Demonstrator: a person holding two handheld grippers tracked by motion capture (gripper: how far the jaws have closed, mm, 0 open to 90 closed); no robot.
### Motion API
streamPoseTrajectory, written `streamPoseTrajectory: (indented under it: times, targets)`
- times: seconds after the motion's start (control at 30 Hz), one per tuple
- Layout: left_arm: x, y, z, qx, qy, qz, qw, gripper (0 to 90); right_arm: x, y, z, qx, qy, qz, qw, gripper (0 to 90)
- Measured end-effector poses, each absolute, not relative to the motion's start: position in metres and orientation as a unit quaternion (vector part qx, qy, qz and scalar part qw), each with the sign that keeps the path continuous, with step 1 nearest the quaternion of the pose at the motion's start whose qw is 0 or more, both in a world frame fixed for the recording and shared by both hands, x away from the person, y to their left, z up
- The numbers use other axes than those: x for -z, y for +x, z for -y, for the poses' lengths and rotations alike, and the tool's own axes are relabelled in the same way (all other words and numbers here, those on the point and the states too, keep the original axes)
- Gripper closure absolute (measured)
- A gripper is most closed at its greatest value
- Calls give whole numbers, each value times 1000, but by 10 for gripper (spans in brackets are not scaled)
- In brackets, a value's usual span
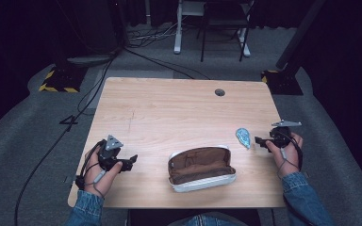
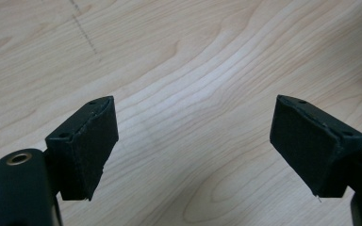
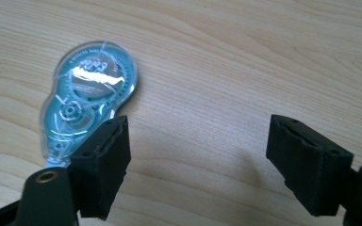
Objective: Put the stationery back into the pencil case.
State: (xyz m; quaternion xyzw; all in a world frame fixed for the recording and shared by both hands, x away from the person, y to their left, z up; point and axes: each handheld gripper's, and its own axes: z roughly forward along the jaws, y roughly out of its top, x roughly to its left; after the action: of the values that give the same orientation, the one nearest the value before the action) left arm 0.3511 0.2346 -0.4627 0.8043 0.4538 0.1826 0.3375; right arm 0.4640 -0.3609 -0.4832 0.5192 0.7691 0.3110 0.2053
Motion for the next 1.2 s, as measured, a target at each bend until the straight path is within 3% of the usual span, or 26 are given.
streamPoseTrajectory:
  times: [0.13, 0.63, 1.2]
  targets:
    - [472, 352, -241, -184, 800, -461, 336, 160, 477, 465, 357, -314, 519, -770, 199, 178]
    - [504, 359, -265, -199, 777, -507, 317, 161, 470, 475, 325, -324, 508, -772, 203, 188]
    - [505, 360, -268, -197, 767, -522, 316, 134, 485, 477, 299, -283, 496, -800, 184, 188]
